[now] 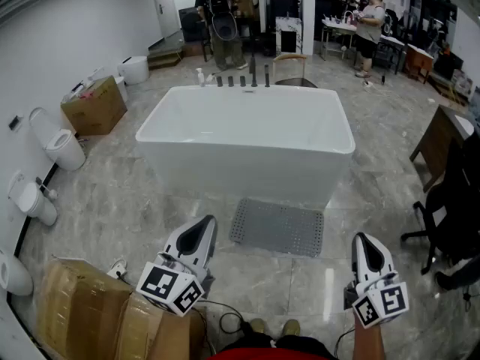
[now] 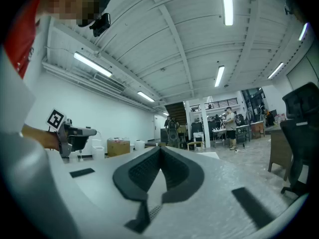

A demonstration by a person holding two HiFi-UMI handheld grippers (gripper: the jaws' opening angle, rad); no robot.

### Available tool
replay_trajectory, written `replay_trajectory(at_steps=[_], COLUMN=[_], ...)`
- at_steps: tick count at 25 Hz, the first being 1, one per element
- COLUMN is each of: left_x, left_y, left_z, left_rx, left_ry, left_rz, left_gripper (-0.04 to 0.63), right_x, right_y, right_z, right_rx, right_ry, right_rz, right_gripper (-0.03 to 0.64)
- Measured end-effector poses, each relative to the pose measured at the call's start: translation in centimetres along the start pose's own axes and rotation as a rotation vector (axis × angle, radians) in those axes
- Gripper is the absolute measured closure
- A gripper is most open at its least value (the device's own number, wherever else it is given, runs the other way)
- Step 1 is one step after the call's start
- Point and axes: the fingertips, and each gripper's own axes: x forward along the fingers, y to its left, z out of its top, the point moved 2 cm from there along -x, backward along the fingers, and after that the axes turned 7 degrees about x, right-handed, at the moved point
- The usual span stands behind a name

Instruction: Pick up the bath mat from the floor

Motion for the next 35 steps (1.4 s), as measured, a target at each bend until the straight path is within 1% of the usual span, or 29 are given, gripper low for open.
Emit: replay_trajectory(at_steps=[4,8,14,20,26,30,35], left_x=[-0.3,-0.2,2.4,7.4,15.0,19.9,24.0], left_y=[1.0,2.4,4.1,6.4,8.8,10.4,12.5], left_z=[-0.3,-1.1,-3.2,-6.1,-9.4,-11.4,-14.5], left_rx=[-0.005,-0.009,-0.010,0.011,0.034,0.044,0.045], left_ry=[-0.003,-0.002,0.029,0.056,0.114,0.163,0.246], left_rz=[-0.003,-0.001,0.014,0.029,0.073,0.102,0.132], left_gripper=[0.584,0.584,0.584,0.584,0.584,0.584,0.584], right_x=[0.4,1.0,3.2,8.1,14.7,19.1,23.3], right_y=[0.8,1.1,-1.3,-5.1,-11.6,-15.5,-18.6], right_z=[0.1,-0.3,-2.2,-4.4,-6.7,-8.6,-10.8], right_rx=[0.028,0.020,0.018,0.007,0.007,0.033,0.045], right_ry=[-0.025,-0.025,0.000,0.024,0.041,0.082,0.144], right_rz=[0.015,-0.004,-0.041,-0.053,-0.066,-0.068,-0.074], right_gripper=[0.614,0.614,0.614,0.614,0.612,0.612,0.612])
